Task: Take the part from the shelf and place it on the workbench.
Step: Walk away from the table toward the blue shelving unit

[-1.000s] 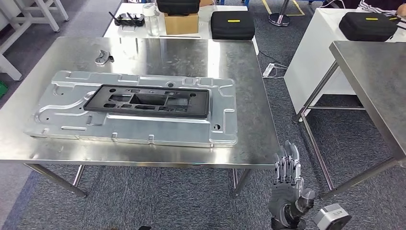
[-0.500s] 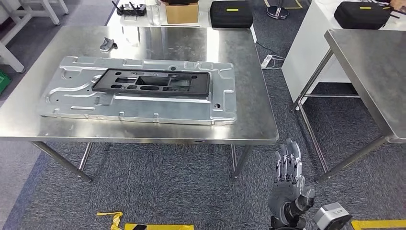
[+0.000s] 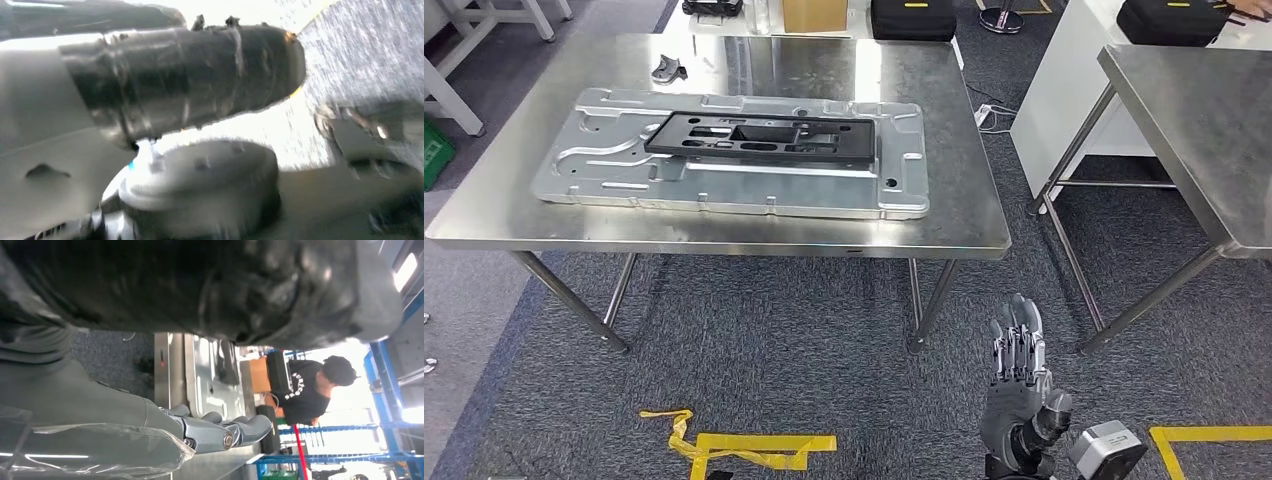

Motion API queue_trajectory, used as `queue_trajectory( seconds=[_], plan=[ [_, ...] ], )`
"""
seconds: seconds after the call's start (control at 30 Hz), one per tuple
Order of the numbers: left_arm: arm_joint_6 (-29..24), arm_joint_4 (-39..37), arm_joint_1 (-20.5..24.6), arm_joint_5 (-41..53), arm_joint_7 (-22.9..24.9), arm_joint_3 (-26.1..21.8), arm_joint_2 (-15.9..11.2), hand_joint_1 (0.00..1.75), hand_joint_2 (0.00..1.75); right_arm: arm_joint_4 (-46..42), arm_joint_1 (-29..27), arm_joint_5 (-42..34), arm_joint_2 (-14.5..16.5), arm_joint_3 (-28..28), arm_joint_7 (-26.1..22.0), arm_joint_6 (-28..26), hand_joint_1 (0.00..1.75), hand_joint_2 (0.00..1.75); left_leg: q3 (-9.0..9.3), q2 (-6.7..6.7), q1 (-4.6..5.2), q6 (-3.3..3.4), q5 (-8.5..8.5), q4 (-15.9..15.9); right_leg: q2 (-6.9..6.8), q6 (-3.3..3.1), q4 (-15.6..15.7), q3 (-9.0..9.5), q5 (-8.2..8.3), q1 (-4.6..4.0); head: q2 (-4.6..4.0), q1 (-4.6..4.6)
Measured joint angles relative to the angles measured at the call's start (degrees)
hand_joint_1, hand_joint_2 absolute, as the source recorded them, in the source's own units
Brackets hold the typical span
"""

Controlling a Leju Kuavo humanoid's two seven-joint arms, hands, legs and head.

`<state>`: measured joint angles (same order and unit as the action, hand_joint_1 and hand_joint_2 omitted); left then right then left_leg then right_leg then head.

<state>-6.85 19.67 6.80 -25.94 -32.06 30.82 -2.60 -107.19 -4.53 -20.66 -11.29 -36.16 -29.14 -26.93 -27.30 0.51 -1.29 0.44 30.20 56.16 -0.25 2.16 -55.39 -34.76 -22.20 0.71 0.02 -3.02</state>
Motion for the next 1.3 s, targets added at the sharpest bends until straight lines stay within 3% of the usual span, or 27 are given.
queue_trajectory(
  seconds=[0.03,0.07,0.13,0.17,0.2,0.23,0.3,0.33,0.4,0.43,0.5,0.57,0.67,0.7,0.73,0.77,0.8,0.87,0.93,1.0,1.07,1.13,1.2,1.23,1.27,1.3],
  plan=[
    [-0.01,-0.03,-0.06,0.00,-0.01,0.00,0.15,0.00,0.00,0.02,-0.04,-0.05,-0.05,-0.07,0.01,-0.01,0.00,0.00,-0.59,-0.13,0.00,0.54,-0.58,0.07,0.03,0.30,-0.80,-0.49,-1.06,0.08,0.00,0.06],
    [-0.01,-0.07,-0.08,-0.01,-0.01,0.00,0.27,0.00,0.00,0.03,-0.05,-0.11,-0.11,-0.14,0.01,-0.03,0.00,0.00,-1.30,-0.26,-0.02,1.01,-1.25,0.06,0.06,0.54,-2.66,-1.24,-3.20,0.13,0.00,0.10],
    [0.01,-0.10,-0.03,-0.02,-0.01,0.00,0.38,0.00,0.00,0.09,-0.03,-0.23,-0.15,-0.26,0.02,-0.07,0.00,0.00,-3.06,-0.38,0.18,1.48,-2.72,0.07,0.08,0.85,-9.57,-3.22,-9.25,0.14,0.00,0.23],
    [0.01,-0.10,-0.03,-0.02,-0.01,0.00,0.40,0.00,0.00,0.14,-0.02,-0.25,-0.15,-0.31,0.02,-0.08,0.00,0.00,-4.07,-0.42,0.35,1.60,-3.48,0.08,0.08,0.85,-13.37,-4.01,-11.36,0.12,0.00,0.24],
    [0.01,-0.10,-0.04,-0.02,-0.01,0.00,0.43,0.00,0.00,0.22,-0.02,-0.27,-0.16,-0.33,0.03,-0.08,0.00,0.00,-5.11,-0.48,0.57,1.70,-4.26,0.09,0.08,0.69,-16.15,-4.23,-12.10,0.05,0.00,0.24],
    [0.01,-0.10,-0.06,-0.02,-0.01,0.00,0.45,0.00,0.00,0.30,-0.03,-0.27,-0.16,-0.35,0.03,-0.08,0.00,0.00,-6.13,-0.53,0.85,1.79,-4.98,0.10,0.08,0.33,-17.24,-3.67,-11.48,-0.08,0.00,0.24],
    [0.01,-0.10,-0.07,-0.02,-0.01,0.01,0.53,0.00,0.00,0.38,-0.01,-0.32,-0.16,-0.39,0.03,-0.08,0.00,0.00,-7.94,-0.55,1.47,1.92,-6.31,0.09,0.08,-1.21,-13.59,0.32,-8.29,-0.77,0.00,0.22],
    [0.01,-0.09,-0.08,-0.03,-0.03,0.04,0.75,0.00,0.00,0.38,0.01,-0.54,-0.16,-0.41,0.02,-0.08,0.00,0.00,-8.60,-0.55,1.75,1.91,-6.90,0.08,0.03,-2.31,-9.09,3.98,-7.68,-1.50,0.00,0.17],
    [0.01,-0.09,-0.16,-0.13,-0.08,0.09,1.17,0.00,0.00,0.43,0.15,-1.94,-0.16,-0.47,-0.26,0.03,0.00,0.00,-9.19,-0.65,2.03,1.71,-8.00,0.01,-0.50,-4.04,0.26,10.50,-8.72,-2.90,0.00,0.09],
    [-0.04,-0.11,-0.20,-0.24,-0.11,0.10,1.40,0.00,0.00,0.52,0.14,-3.28,-0.16,-0.48,-0.64,0.28,0.00,0.00,-9.19,-0.78,2.02,1.52,-8.50,-0.14,-0.74,-4.42,3.17,12.27,-9.47,-3.36,0.00,0.04],
    [-0.14,-0.16,-0.27,-0.54,-0.21,0.07,1.49,0.00,0.00,1.04,-0.18,-6.58,-0.18,-0.40,-1.85,1.36,0.00,0.00,-9.13,-1.00,1.93,1.02,-9.30,-0.51,-1.02,-4.61,4.77,12.37,-8.81,-3.33,0.00,-0.04],
    [-0.16,-0.19,-0.38,-0.74,-0.32,0.07,1.40,0.00,0.00,1.95,-0.63,-9.14,-0.20,-0.25,-3.18,2.66,0.00,0.00,-9.79,-0.80,1.85,0.30,-7.22,1.13,-0.76,-4.87,5.73,12.10,-7.27,-2.93,0.00,-0.05],
    [-0.15,-0.22,-0.64,-1.03,-0.39,0.08,1.20,0.00,0.00,3.75,-1.05,-12.21,-0.19,0.05,-4.59,3.57,0.00,0.00,-12.49,-0.49,1.28,-0.87,0.25,10.82,-0.19,-4.77,6.05,11.00,-5.71,-2.29,0.00,-0.14],
    [-0.15,-0.23,-0.74,-1.23,-0.48,0.09,1.13,0.00,0.00,4.64,-1.29,-13.68,-0.16,0.26,-5.10,3.85,0.00,0.00,-12.94,-0.50,1.00,-1.25,1.34,13.78,0.06,-4.53,5.92,10.55,-5.39,-2.08,0.00,-0.14],
    [-0.15,-0.24,-0.84,-1.51,-0.62,0.09,1.06,0.00,0.00,5.77,-1.56,-15.29,-0.13,0.55,-5.70,4.22,0.00,0.00,-12.54,-0.50,0.71,-1.65,1.30,15.01,0.37,-4.28,5.69,10.08,-5.15,-1.82,0.00,-0.12],
    [-0.15,-0.25,-0.96,-1.79,-0.83,0.09,1.00,0.00,0.00,7.10,-1.82,-16.87,-0.07,0.92,-6.37,4.73,0.00,0.00,-11.05,-0.47,0.41,-2.07,0.33,13.99,0.77,-3.98,5.33,9.62,-5.00,-1.51,0.00,-0.11],
    [-0.15,-0.28,-1.07,-2.10,-1.07,0.09,0.97,0.00,0.00,8.63,-2.01,-18.40,0.03,1.34,-7.13,5.39,0.00,0.00,-8.49,-0.26,0.05,-2.52,-1.10,10.76,1.24,-3.64,4.77,9.14,-4.99,-1.15,0.00,-0.11],
    [-0.16,-0.36,-1.33,-2.71,-1.50,0.09,0.93,0.00,0.00,12.13,-2.13,-21.31,0.26,2.37,-8.66,7.21,0.00,0.00,-3.36,1.64,-0.57,-3.05,-2.31,3.34,2.30,-2.76,3.17,7.94,-5.27,-0.66,0.00,-0.19],
    [-0.20,-0.44,-1.64,-3.30,-1.87,0.10,0.99,0.00,0.00,16.28,-2.10,-23.75,0.49,3.51,-9.73,9.01,0.00,0.00,-1.66,3.04,-0.80,-2.46,-1.63,0.39,3.42,-1.89,1.70,6.69,-5.48,-0.59,0.00,-0.27],
    [-0.30,-0.55,-1.92,-3.67,-2.20,0.10,1.21,0.00,0.00,20.18,-2.30,-24.91,0.67,4.53,-10.23,10.04,0.00,0.00,-2.04,2.15,-0.76,-1.25,-1.36,0.47,4.37,-1.28,1.05,5.94,-5.47,-0.54,0.00,-0.32],
    [-0.37,-0.66,-2.03,-3.82,-2.39,0.08,1.48,0.00,0.00,23.18,-2.48,-25.19,0.83,5.38,-10.49,10.44,0.00,0.00,-2.23,0.94,-0.81,-0.33,-1.53,0.45,3.44,-0.68,-1.25,4.52,-6.70,-0.42,0.00,-0.17],
    [-0.39,-0.74,-2.07,-4.10,-2.47,0.07,1.61,0.00,0.00,26.13,-2.25,-25.69,1.03,6.09,-10.55,10.50,0.00,0.00,-2.53,-0.24,-0.74,0.19,-1.71,0.39,1.49,-0.05,-8.08,0.84,-9.94,-0.27,0.00,0.09],
    [-0.43,-0.89,-2.23,-4.68,-2.71,0.05,1.63,0.00,0.00,29.74,-2.11,-26.68,1.29,6.73,-10.34,10.80,0.00,0.00,-2.78,-1.49,-0.52,0.36,-1.77,0.39,0.70,0.26,-15.37,-3.10,-12.39,-0.15,0.00,0.18],
    [-0.45,-0.99,-2.35,-5.04,-2.93,0.05,1.63,0.00,0.00,31.81,-2.13,-27.23,1.43,7.08,-10.26,11.36,0.00,0.00,-2.81,-2.08,-0.38,0.39,-1.76,0.39,0.57,0.18,-16.60,-3.88,-12.23,-0.16,0.00,0.19],
    [-0.46,-1.08,-2.46,-5.41,-3.17,0.04,1.64,0.00,0.00,34.00,-2.18,-27.74,1.52,7.50,-10.26,12.25,0.00,0.00,-2.79,-2.66,-0.22,0.42,-1.75,0.39,0.45,-0.06,-15.44,-3.45,-10.99,-0.20,0.00,0.18],
    [-0.48,-1.14,-2.54,-5.75,-3.40,0.04,1.66,0.00,0.00,36.19,-2.15,-28.11,1.61,7.97,-10.35,13.51,0.00,0.00,-2.73,-3.20,-0.05,0.45,-1.73,0.38,0.05,-0.54,-12.14,-1.92,-9.01,-0.35,0.00,0.18]
  ],
)
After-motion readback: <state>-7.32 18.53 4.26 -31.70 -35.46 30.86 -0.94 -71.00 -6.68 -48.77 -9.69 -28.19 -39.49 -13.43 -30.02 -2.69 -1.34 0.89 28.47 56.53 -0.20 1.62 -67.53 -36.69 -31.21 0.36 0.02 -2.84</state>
